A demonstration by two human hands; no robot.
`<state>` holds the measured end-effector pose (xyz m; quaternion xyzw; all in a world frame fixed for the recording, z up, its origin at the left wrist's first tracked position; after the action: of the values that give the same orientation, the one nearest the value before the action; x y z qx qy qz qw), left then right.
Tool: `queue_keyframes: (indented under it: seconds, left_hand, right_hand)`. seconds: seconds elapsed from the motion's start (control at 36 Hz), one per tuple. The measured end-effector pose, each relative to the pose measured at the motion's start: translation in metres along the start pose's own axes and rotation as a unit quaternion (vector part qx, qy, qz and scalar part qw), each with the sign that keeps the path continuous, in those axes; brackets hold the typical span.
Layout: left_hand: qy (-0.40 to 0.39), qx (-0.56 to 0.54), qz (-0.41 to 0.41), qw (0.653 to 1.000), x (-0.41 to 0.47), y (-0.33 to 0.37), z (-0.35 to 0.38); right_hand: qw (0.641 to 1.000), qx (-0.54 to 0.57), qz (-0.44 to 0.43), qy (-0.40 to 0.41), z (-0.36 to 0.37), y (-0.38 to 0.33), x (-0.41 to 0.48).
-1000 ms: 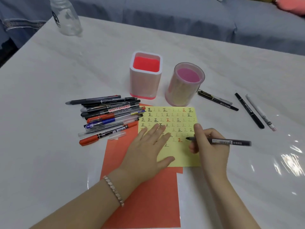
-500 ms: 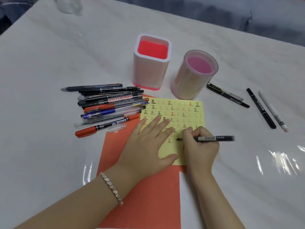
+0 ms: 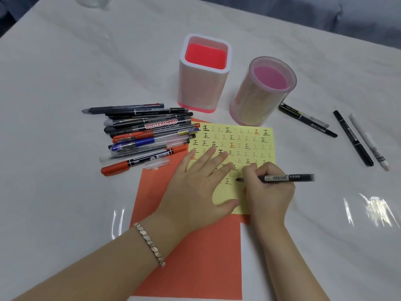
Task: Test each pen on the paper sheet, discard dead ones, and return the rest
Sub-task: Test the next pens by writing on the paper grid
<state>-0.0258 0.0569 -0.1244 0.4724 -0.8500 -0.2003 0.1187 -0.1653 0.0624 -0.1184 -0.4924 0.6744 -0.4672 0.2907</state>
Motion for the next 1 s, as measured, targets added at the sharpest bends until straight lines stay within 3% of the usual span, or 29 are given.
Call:
queue_keyframes:
  seconds: [1.0]
  left_hand:
    - [0.000, 0.002, -0.001, 1.000, 0.0001, -0.0007, 0.0012]
  right_hand:
    - [1.000, -0.011, 0.012, 0.004, -0.0019, -0.0002, -0.0016]
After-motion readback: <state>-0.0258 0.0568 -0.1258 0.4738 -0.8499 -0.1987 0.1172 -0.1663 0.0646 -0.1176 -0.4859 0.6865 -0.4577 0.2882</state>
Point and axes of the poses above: each hand's wrist, its own x-axis towards the middle knuckle, its own z-axis out of the palm, y = z × x, the point moved 7 cm from there along x, towards the middle knuckle, and after that the axes turned 14 degrees about -y, right-handed, at the moved point
